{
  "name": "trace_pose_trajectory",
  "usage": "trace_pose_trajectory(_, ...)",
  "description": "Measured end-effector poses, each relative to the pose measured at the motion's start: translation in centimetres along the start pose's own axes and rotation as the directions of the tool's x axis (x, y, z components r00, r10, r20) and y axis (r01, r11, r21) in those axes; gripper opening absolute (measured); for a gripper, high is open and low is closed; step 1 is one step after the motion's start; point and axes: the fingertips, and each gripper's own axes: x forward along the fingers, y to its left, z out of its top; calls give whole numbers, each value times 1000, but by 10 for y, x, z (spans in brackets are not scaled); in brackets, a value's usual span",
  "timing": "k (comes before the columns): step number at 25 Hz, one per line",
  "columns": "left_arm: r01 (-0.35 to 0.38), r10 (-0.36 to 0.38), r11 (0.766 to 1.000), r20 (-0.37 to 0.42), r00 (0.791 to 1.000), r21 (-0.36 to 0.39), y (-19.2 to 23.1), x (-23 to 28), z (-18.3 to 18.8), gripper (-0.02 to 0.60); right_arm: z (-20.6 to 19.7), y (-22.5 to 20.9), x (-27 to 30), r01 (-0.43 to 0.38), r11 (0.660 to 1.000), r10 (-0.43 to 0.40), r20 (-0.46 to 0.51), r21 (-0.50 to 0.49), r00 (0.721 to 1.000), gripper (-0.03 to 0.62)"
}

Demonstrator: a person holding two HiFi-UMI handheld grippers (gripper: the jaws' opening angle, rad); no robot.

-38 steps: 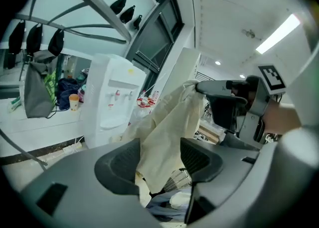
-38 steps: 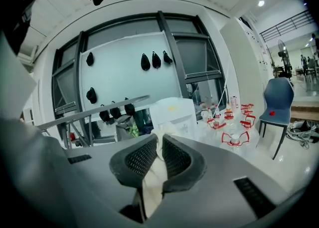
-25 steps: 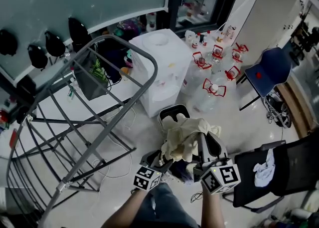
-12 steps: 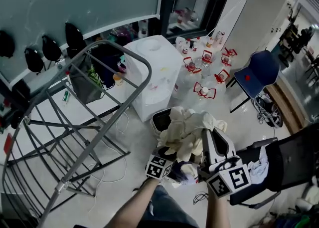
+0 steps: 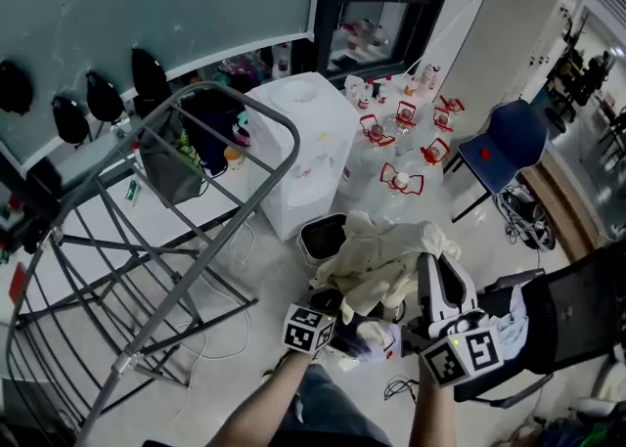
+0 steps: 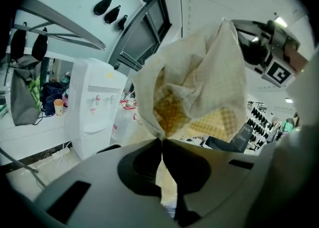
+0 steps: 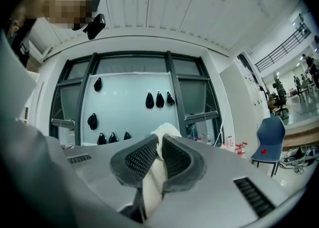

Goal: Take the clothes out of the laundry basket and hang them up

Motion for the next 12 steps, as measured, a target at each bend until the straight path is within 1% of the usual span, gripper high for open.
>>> trace_pose_trajectory(6,-56,57,998,91,994,-14,14,-41,26,26,0,-30,-20,99,995,-99,29,0,995,35)
trace_pose_trajectory(10,-79,79,997,148,986,-6,19,-70,48,25,-6,-38,-26,141,990,-140,28,-22,990,35)
trace_pose_trajectory(12,-91,90,996,187,978,-2,21,-87,61,25,-14,-40,-25,159,987,-159,15,-37,987,35)
